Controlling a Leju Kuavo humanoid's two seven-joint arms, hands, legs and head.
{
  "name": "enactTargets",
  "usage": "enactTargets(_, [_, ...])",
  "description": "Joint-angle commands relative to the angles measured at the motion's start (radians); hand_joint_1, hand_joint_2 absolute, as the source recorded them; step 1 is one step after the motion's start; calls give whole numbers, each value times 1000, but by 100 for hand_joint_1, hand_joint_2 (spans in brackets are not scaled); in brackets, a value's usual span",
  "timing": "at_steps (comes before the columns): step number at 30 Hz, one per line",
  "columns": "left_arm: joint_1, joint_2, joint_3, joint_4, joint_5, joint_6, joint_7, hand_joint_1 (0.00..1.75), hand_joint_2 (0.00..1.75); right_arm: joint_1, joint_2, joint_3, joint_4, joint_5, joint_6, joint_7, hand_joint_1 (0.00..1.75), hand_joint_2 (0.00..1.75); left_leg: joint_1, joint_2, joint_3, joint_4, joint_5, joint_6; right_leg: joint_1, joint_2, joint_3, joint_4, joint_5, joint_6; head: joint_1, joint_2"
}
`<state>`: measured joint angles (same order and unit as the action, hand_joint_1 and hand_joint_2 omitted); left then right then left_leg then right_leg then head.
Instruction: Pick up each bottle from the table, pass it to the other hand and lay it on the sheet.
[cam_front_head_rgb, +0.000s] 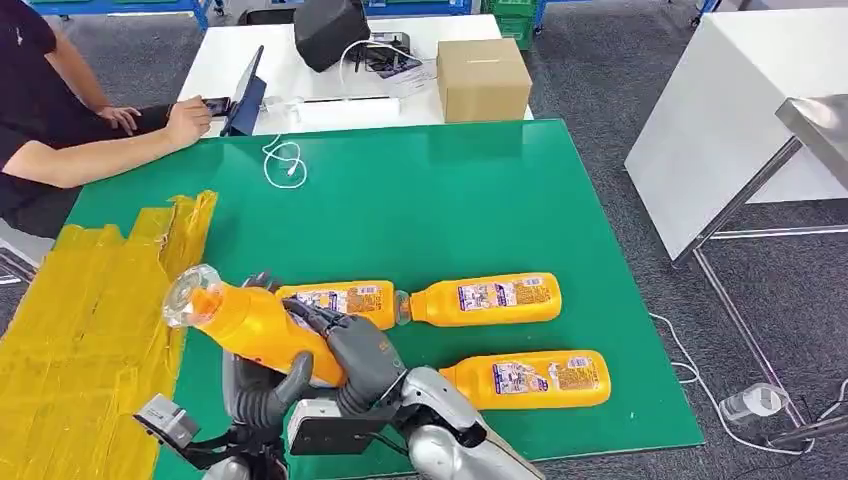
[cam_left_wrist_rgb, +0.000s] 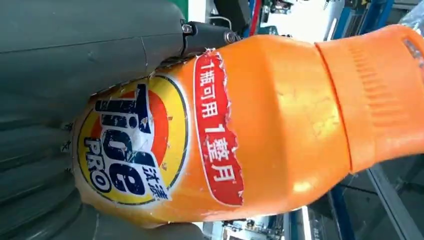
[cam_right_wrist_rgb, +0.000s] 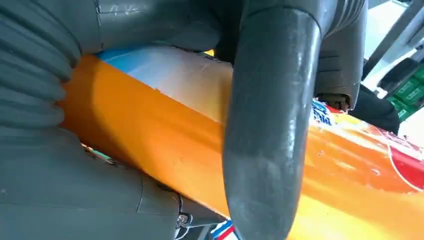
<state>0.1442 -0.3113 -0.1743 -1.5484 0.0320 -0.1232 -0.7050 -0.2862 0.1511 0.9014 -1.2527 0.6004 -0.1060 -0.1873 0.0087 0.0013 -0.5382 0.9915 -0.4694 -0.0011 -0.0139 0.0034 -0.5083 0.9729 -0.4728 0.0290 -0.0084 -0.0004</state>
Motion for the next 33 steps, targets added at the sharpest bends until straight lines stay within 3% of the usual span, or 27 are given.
enactTargets(1, [-52, 16, -47, 50, 5, -6, 7, 175, 175, -15, 9, 102, 116, 15, 14, 5, 175, 175, 1, -2, 1, -1, 1, 0, 1, -2, 2, -2, 0, -1, 0, 0])
enactTargets(8, [-45, 4, -14, 21, 0, 38, 7, 175, 175, -3, -6, 75, 104, 24, -15, 23, 175, 175, 1, -3, 0, -1, 1, 0, 1, -3, 2, -2, 0, -1, 0, 0])
enactTargets(14, [-106, 86, 16, 15, -209, 192, 8, 175, 175, -15, -51, -16, 19, 10, -39, 39, 175, 175, 0, -3, -1, -1, 1, 0, 0, -3, 0, -1, 0, -1, 0, 0])
enactTargets(20, [-102, 82, 20, 12, -209, 184, 8, 175, 175, -13, -50, -22, 17, 8, -33, 40, 175, 175, 1, -2, 0, 0, 1, 0, 1, -3, 1, -1, 1, -1, 0, 0])
enactTargets(21, [-113, 107, 20, 12, -312, 248, 21, 175, 175, -20, -54, -36, 6, 38, -69, 53, 63, 175, 0, -1, 0, 0, 1, 0, 1, -2, 1, -1, 0, -1, 0, 0])
enactTargets(22, [-124, 127, 28, 8, -347, 266, 30, 175, 175, -32, -62, -50, -5, 41, -76, 55, 0, 175, 0, -2, 0, -1, 1, 0, 1, -2, 0, -1, 1, -1, 0, 0])
enactTargets(23, [-137, 151, 45, 6, -397, 290, 54, 175, 175, -53, -79, -60, -12, 46, -60, 80, 0, 175, 1, -2, 0, 0, 1, 0, 1, -3, 0, -1, 1, -1, 0, 0])
enactTargets(24, [-148, 180, 74, 0, -446, 308, 77, 175, 175, -72, -95, -85, -17, 41, -37, 98, 0, 0, 0, -1, -1, 0, 1, 0, 0, -1, -1, 0, 1, -1, 0, 0])
enactTargets(30, [-213, 268, 148, 60, -765, 420, 170, 175, 175, -158, -107, -151, 80, 23, 29, 104, 0, 0, 3, 0, -2, 1, 3, 0, 3, 0, -1, 0, 3, -2, 0, 0])
enactTargets(33, [-222, 276, 148, 78, -782, 425, 176, 175, 175, -175, -102, -158, 108, 20, 34, 103, 0, 0, 2, 0, -1, -1, 4, -1, 2, -1, 0, 0, 2, -1, 0, 0])
